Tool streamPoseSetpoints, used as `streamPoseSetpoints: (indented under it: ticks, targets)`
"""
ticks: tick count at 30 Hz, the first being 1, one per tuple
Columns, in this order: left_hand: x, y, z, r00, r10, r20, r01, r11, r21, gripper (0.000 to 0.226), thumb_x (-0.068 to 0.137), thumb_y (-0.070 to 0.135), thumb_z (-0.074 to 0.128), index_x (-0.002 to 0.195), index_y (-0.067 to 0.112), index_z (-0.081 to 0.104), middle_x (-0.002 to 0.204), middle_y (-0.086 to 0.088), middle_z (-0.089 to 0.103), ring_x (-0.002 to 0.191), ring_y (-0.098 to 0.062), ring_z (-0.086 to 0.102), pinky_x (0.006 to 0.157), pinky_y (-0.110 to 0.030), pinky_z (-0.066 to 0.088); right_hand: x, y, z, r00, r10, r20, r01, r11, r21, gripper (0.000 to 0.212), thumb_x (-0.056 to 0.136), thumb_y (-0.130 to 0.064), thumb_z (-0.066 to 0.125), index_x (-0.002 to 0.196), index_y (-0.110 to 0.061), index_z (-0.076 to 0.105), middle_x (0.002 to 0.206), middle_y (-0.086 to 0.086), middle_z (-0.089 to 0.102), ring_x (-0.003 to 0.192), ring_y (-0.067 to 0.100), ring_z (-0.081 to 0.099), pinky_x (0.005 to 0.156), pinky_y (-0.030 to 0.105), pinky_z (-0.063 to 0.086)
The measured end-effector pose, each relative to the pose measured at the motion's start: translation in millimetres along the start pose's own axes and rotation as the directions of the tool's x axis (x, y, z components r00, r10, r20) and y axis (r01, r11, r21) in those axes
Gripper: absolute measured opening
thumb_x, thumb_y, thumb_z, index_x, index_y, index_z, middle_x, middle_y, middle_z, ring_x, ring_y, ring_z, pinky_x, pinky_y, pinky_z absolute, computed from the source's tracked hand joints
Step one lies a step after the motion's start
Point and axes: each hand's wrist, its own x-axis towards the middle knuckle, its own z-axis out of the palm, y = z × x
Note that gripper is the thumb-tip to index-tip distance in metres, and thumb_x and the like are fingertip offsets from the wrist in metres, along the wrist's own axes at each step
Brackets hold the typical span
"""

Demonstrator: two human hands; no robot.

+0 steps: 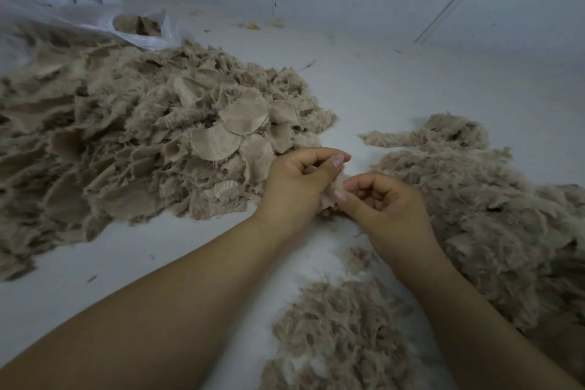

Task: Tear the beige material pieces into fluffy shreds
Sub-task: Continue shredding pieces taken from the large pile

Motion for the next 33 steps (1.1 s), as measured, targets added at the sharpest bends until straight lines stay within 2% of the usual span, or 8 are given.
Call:
streamPoseSetpoints:
  ticks: [4,6,9,15,17,24,28,33]
  targets:
    - [3.4,-2.3,-1.2,0.999,-0.032,-0.020,0.031,0.999,-0.028,0.015,0.094,0.011,0.062,0.092,0.017,0.075,0.076,0.007,0.067,0.072,-0.008,0.061,0.067,-0.030,0.050,2.9,2.2,-0.4,1.000,0.013,-0.015,-0.014,0.998,-0.062,0.010,0.088,-0.011,0.073,0.080,-0.017,0.071,0.071,-0.008,0.071,0.067,0.008,0.064,0.062,0.019,0.052]
    - [3.9,-2.2,-1.5,0.999,-0.031,-0.024,0.030,0.999,-0.036,0.009,0.093,0.013,0.063,0.102,0.015,0.067,0.074,0.006,0.066,0.066,-0.011,0.061,0.061,-0.031,0.051,3.1,1.9,-1.0,0.999,0.025,-0.046,-0.027,0.999,-0.045,0.012,0.092,-0.014,0.070,0.079,-0.017,0.069,0.068,-0.008,0.068,0.063,0.009,0.059,0.059,0.021,0.050]
    - [1.0,-2.2,-0.1,0.998,0.037,0.045,-0.036,0.999,-0.019,0.035,0.080,0.017,0.076,0.101,0.011,0.048,0.075,-0.003,0.059,0.055,-0.020,0.056,0.043,-0.028,0.047,4.4,-0.2,-2.2,0.990,0.067,-0.127,-0.064,0.998,0.024,0.021,0.093,-0.020,0.068,0.072,-0.024,0.068,0.056,-0.010,0.056,0.050,0.004,0.044,0.048,0.018,0.040]
    - [-4.0,-2.8,2.8,0.981,0.033,0.190,-0.066,0.983,0.169,0.019,0.082,0.002,0.075,0.093,0.004,0.060,0.070,-0.031,0.058,0.058,-0.040,0.059,0.057,-0.051,0.055,5.3,-1.2,-4.1,0.982,0.113,-0.150,-0.093,0.987,0.132,0.033,0.097,-0.018,0.063,0.066,-0.028,0.070,0.056,-0.003,0.050,0.050,0.006,0.042,0.048,0.017,0.040]
    - [-4.3,-2.5,3.0,0.981,0.022,0.195,-0.059,0.981,0.183,0.014,0.085,0.000,0.071,0.093,0.007,0.063,0.075,-0.035,0.062,0.063,-0.048,0.063,0.059,-0.050,0.058,5.0,-1.6,-4.4,0.982,0.102,-0.157,-0.081,0.988,0.134,0.034,0.098,-0.019,0.062,0.066,-0.028,0.070,0.055,-0.005,0.050,0.049,0.005,0.042,0.048,0.017,0.041]
    - [-1.6,-6.4,4.1,0.984,0.044,0.171,-0.085,0.968,0.238,0.013,0.091,0.001,0.064,0.083,0.011,0.064,0.065,-0.007,0.064,0.054,-0.020,0.063,0.048,-0.024,0.049,5.5,-0.3,-4.6,0.975,0.151,-0.163,-0.131,0.983,0.129,0.030,0.102,-0.022,0.054,0.080,-0.026,0.073,0.061,-0.008,0.061,0.056,0.003,0.053,0.052,0.017,0.046]
    - [-2.9,-3.8,3.3,0.986,0.039,0.161,-0.068,0.982,0.176,0.013,0.094,0.005,0.060,0.084,0.005,0.068,0.064,-0.002,0.066,0.051,-0.012,0.058,0.047,-0.025,0.048,4.1,-0.9,-4.4,0.987,0.111,-0.120,-0.099,0.990,0.103,0.007,0.095,-0.016,0.066,0.094,-0.021,0.071,0.077,-0.009,0.074,0.067,0.000,0.067,0.058,0.014,0.051]
    - [-0.9,-1.6,2.3,0.983,-0.024,0.181,0.022,1.000,0.013,0.020,0.099,0.006,0.050,0.088,0.002,0.066,0.070,-0.008,0.066,0.058,-0.020,0.058,0.052,-0.027,0.049,3.9,-3.8,-1.2,0.988,0.109,-0.111,-0.091,0.983,0.158,0.025,0.079,-0.028,0.074,0.103,-0.022,0.069,0.088,-0.011,0.077,0.080,0.002,0.073,0.063,0.014,0.053]
